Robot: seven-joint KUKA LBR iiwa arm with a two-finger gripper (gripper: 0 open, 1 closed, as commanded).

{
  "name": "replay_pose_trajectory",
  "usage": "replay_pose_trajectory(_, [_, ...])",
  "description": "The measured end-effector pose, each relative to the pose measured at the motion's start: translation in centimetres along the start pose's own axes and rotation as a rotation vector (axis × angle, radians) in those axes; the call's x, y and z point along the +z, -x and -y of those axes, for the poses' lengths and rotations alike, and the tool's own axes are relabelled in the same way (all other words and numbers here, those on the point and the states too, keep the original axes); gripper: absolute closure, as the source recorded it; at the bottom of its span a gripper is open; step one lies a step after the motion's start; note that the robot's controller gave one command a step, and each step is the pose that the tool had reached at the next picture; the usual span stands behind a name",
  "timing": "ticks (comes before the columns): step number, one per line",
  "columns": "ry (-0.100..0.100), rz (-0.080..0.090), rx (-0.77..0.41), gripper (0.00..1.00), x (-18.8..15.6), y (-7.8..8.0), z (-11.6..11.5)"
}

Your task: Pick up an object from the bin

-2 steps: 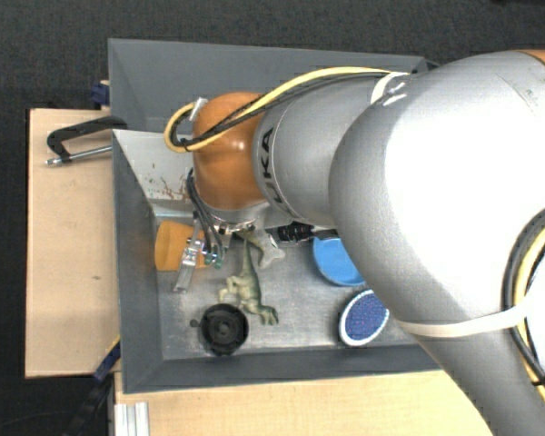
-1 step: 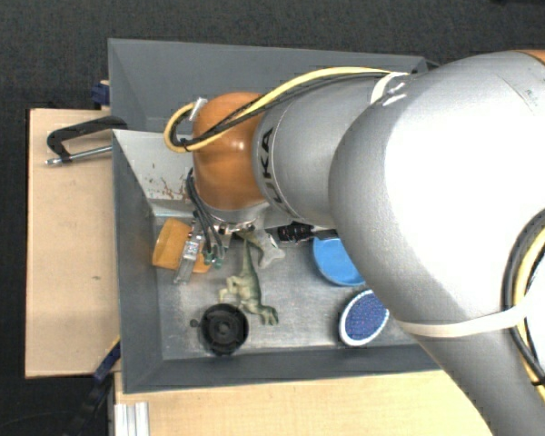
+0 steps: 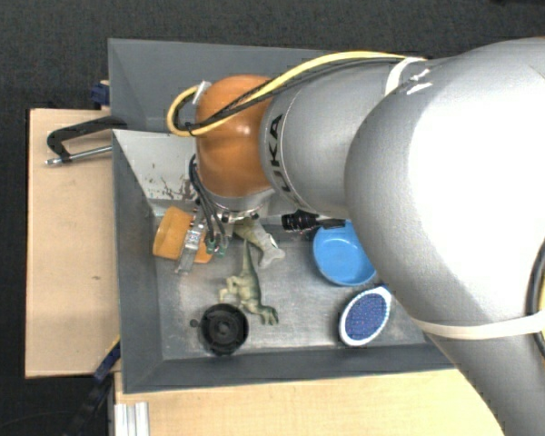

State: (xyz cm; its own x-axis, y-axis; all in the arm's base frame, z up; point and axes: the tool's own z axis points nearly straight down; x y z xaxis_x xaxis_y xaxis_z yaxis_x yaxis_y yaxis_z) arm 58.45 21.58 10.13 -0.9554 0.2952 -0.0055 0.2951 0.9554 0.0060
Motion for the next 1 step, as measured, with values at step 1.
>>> replay_pose_trajectory(1, [0.0, 0.0, -0.001, 1.0, -1.79, 0.12, -0.17])
